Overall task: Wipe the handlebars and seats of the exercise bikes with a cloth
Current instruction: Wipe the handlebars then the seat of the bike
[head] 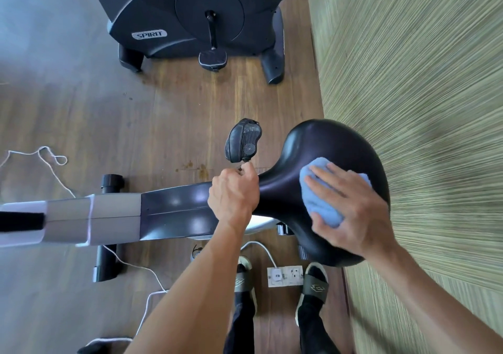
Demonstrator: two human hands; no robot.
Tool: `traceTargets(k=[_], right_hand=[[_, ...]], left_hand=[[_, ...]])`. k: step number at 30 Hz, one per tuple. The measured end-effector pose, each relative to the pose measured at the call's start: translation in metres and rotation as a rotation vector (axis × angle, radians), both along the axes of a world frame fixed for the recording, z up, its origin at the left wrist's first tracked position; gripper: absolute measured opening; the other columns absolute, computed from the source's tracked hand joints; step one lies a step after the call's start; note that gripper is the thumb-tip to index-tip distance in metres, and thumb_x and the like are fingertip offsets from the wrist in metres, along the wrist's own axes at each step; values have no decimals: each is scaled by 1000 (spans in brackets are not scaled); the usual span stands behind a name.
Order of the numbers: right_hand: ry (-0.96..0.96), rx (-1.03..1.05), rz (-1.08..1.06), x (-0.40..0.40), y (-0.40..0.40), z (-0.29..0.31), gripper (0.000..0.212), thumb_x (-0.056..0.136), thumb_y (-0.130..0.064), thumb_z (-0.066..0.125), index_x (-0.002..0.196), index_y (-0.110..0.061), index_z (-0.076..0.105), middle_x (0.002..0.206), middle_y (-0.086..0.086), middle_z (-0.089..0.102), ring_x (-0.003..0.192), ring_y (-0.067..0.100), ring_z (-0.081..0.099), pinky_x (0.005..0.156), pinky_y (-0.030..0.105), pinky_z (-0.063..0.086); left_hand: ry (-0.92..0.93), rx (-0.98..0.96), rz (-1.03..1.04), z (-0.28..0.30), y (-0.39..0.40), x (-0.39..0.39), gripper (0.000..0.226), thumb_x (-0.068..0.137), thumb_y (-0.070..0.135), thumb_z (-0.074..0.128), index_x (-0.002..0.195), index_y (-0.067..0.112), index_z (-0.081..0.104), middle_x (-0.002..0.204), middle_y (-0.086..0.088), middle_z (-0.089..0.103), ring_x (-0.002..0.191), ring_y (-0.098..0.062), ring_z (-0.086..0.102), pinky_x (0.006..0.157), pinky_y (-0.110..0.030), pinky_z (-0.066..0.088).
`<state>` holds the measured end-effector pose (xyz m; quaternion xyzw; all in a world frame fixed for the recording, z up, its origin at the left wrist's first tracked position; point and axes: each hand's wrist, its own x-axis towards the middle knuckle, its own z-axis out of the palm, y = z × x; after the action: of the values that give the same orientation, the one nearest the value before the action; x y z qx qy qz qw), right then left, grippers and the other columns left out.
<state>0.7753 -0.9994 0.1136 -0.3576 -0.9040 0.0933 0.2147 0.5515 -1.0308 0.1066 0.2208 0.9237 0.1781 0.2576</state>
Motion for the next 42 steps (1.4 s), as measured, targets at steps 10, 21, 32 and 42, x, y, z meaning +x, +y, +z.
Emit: traceTargets(k=[10, 21, 32, 42], right_hand=[[41, -35, -101, -68, 26, 3, 46, 81, -35, 67, 126, -24, 72, 139, -7, 65, 132, 18, 57, 109, 44, 43], [118, -102, -478, -40, 95, 2, 43, 80, -35, 63, 121, -28, 75, 132, -11, 68, 120, 12, 64, 104, 30, 46], [247, -69, -266, 41, -21, -14, 46, 84, -25, 67, 129, -16, 71, 142, -1, 61, 132, 23, 58, 102, 49, 49], [570, -525, -679, 30, 61, 1, 46, 84, -34, 63, 129, -34, 69, 133, -24, 65, 122, -6, 57, 102, 9, 39]], left_hand=[[-10, -15, -19, 2, 2, -1, 51, 95, 45, 39, 73, 11, 69, 80, -10, 61, 83, -36, 53, 74, -39, 40], [-8, -35, -24, 3, 5, -1, 52, 92, 48, 38, 73, 11, 70, 85, -12, 65, 85, -37, 57, 75, -40, 46], [64, -128, -228, 22, 22, -2, 46, 102, 37, 42, 107, 1, 69, 118, -26, 68, 108, -44, 62, 91, -44, 46], [-70, 120, -170, 37, 97, 77, 51, 108, 28, 27, 121, -5, 63, 133, -28, 59, 126, -42, 51, 106, -44, 36]])
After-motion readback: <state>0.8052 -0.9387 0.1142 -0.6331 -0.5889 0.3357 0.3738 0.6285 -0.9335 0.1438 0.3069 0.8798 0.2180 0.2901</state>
